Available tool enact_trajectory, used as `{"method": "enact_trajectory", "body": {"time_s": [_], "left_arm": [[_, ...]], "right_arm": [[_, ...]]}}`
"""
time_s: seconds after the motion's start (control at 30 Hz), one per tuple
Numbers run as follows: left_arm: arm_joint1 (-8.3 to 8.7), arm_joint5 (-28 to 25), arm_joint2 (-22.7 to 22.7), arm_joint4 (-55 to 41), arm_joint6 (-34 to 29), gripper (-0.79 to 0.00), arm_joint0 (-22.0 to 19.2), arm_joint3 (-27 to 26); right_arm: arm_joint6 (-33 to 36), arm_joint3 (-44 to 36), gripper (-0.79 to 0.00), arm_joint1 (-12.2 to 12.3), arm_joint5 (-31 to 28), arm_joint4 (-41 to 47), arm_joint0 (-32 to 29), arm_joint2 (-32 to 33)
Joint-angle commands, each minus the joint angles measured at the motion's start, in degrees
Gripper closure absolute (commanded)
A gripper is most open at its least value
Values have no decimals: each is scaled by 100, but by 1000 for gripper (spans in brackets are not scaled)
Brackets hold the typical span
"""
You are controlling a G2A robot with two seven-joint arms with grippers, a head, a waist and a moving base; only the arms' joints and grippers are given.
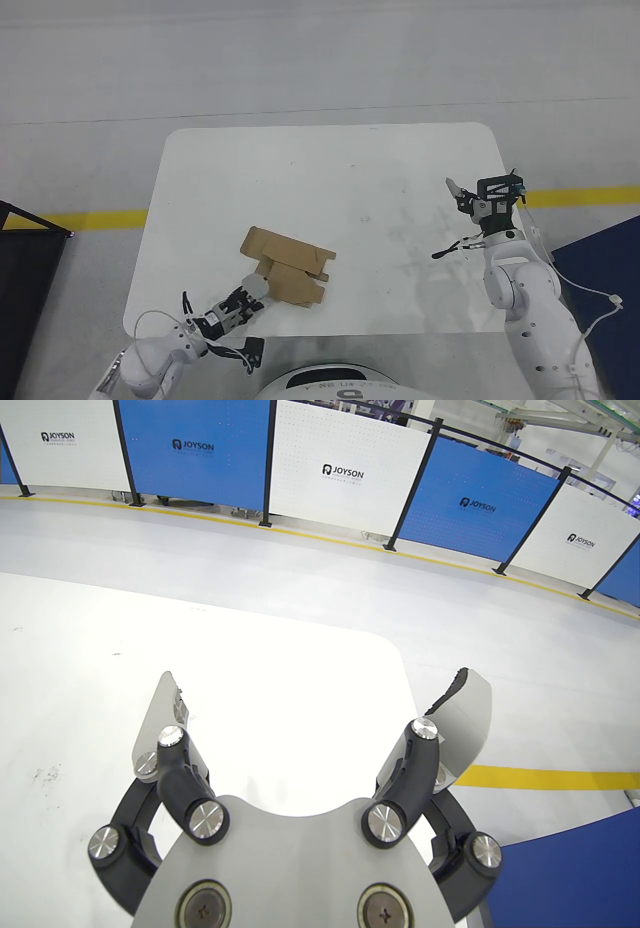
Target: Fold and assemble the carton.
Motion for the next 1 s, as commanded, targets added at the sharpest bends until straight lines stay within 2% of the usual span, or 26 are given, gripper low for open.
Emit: {"method": "enact_trajectory", "body": {"time_s": [0.0, 0.03, 0.07, 0.13, 0.27, 0.3, 0.33, 0.37, 0.43, 0.53, 0.63, 0.8, 0.97], "left_arm": [[-12, -48, 134, -14, -119, -554, -126, 34], [-21, -68, 201, 34, -260, -443, -205, 51], [-32, -71, 291, 77, -387, -382, -279, 68], [-51, -113, 459, 127, -569, -339, -421, 119], [-73, -114, 686, 280, -860, -302, -607, 207], [-77, -92, 717, 285, -927, -249, -632, 222], [-82, -62, 738, 271, -1011, -80, -650, 233], [-88, -31, 754, 235, -1100, 0, -664, 245], [-100, 77, 765, 188, -1306, 0, -703, 264], [-146, 594, 740, -363, -1640, 0, -781, 244], [-174, 921, 608, -1234, -1532, 0, -1010, 72], [-258, 1225, 571, -2557, -1526, 0, -1881, -189], [-327, 1490, 907, -2964, -881, 0, -2697, -140]], "right_arm": [[0, 0, -785, 0, 0, 0, 0, 0], [0, 0, -785, 0, 0, 0, 0, 0], [0, 0, -785, 0, 0, 0, 0, 0], [0, 0, -785, 0, 0, 0, 0, 0], [0, 0, -785, 0, 0, 0, 0, 0], [0, 0, -785, 0, 0, 0, 0, 0], [0, 0, -785, 0, 0, 0, 0, 0], [0, 0, -785, 0, 0, 0, 0, 0], [0, 0, -785, 0, 0, 0, 0, 0], [0, 0, -785, 0, 0, 0, 0, 0], [0, 0, -785, 0, 0, 0, 0, 0], [0, 0, -785, 0, 0, 0, 0, 0], [0, 0, -785, 0, 0, 0, 0, 0]]}}
